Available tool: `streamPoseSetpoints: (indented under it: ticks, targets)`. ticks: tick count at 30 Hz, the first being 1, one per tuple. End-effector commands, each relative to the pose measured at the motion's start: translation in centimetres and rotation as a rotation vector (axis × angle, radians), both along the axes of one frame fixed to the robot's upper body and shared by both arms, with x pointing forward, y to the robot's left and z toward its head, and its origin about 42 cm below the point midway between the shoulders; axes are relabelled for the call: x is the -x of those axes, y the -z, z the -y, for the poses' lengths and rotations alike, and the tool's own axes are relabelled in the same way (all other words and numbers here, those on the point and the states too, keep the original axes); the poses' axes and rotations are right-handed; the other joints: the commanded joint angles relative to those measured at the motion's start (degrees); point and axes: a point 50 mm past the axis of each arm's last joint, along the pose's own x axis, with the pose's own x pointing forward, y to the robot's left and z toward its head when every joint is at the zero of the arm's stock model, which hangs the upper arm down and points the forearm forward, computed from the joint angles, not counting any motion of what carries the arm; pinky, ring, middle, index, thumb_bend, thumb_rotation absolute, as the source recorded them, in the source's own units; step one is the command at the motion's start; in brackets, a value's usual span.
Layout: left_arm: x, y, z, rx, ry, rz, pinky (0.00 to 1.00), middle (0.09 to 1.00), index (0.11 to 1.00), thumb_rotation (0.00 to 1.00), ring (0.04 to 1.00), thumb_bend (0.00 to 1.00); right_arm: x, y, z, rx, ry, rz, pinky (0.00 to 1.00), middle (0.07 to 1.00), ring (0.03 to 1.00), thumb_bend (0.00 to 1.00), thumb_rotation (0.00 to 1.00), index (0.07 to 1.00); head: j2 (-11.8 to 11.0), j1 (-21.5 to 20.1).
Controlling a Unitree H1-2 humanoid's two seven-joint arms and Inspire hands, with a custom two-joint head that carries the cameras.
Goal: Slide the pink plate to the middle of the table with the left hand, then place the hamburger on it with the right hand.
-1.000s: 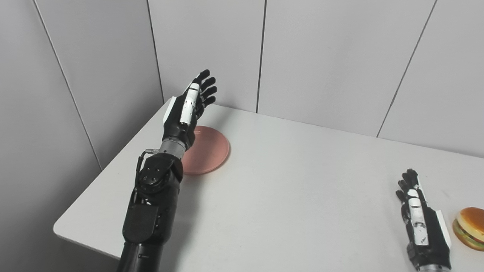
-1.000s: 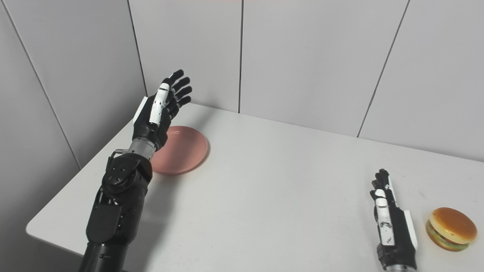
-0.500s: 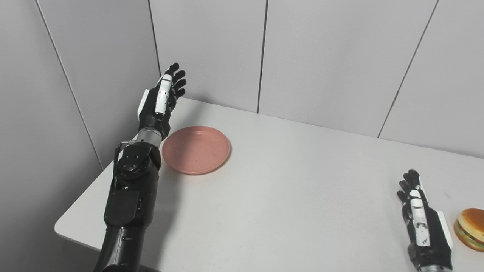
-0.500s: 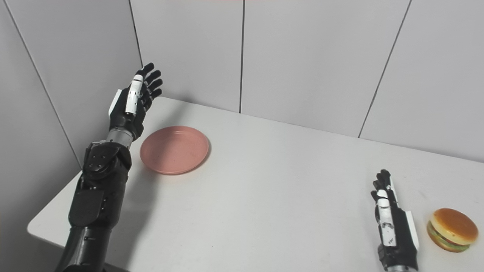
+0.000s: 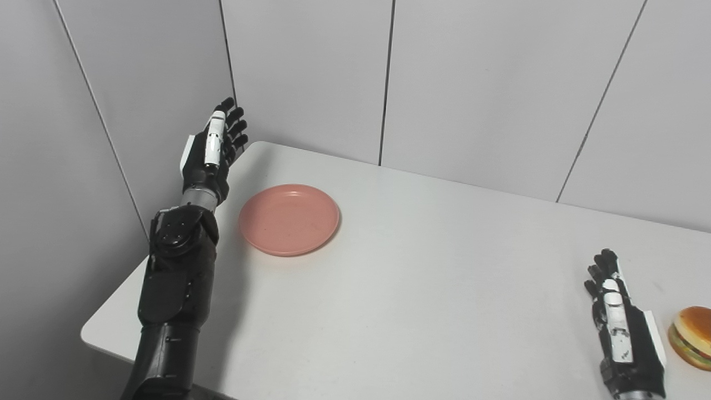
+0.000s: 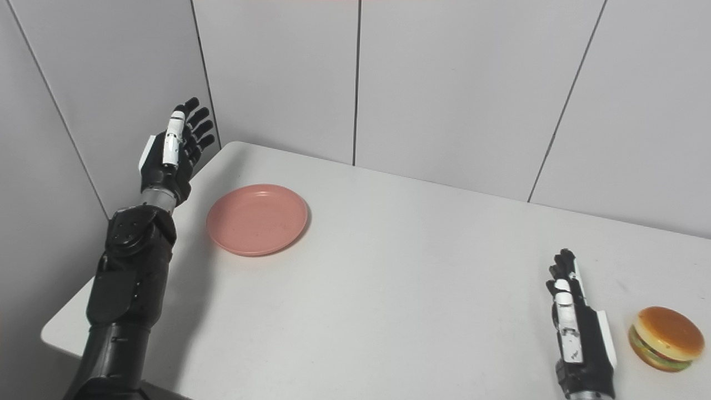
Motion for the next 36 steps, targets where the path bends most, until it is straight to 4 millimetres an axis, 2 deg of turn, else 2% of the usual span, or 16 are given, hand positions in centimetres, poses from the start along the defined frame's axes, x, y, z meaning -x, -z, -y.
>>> streamPoseSetpoints:
  ticks: [1,6,21,29,36]
  targets:
    - [-0.7,-3.1,-1.0,-0.020,-0.020,0.091,0.93,0.916,0.905,1.00,0.924,0.33,2.8,3.7,0.5,-0.006,0.016,-0.110,1.00,1.000,0.997,0.14,1.00,1.000,0.1,0.0]
    - [-0.8,-2.2,-2.1,0.027,-0.031,0.083,0.92,0.902,0.882,1.00,0.907,0.36,2.8,3.7,0.4,0.002,0.016,-0.116,1.00,1.000,0.999,0.14,1.00,1.000,0.1,0.0]
    - [-1.7,0.6,-5.0,0.105,-0.040,0.006,0.91,0.908,0.895,1.00,0.914,0.33,2.9,3.6,0.2,-0.005,0.018,-0.120,1.00,1.000,1.000,0.13,1.00,1.000,0.3,-0.4]
    - [-2.2,2.3,-5.9,0.114,-0.062,-0.035,0.92,0.888,0.878,1.00,0.887,0.33,3.1,3.4,0.0,0.003,0.027,-0.128,1.00,0.995,0.991,0.13,1.00,1.000,0.6,-0.7]
    - [-2.4,3.3,-5.7,0.140,-0.064,-0.060,0.93,0.893,0.885,1.00,0.902,0.34,3.2,3.3,0.0,0.003,0.026,-0.133,1.00,0.996,0.993,0.15,1.00,1.000,0.8,-1.1]
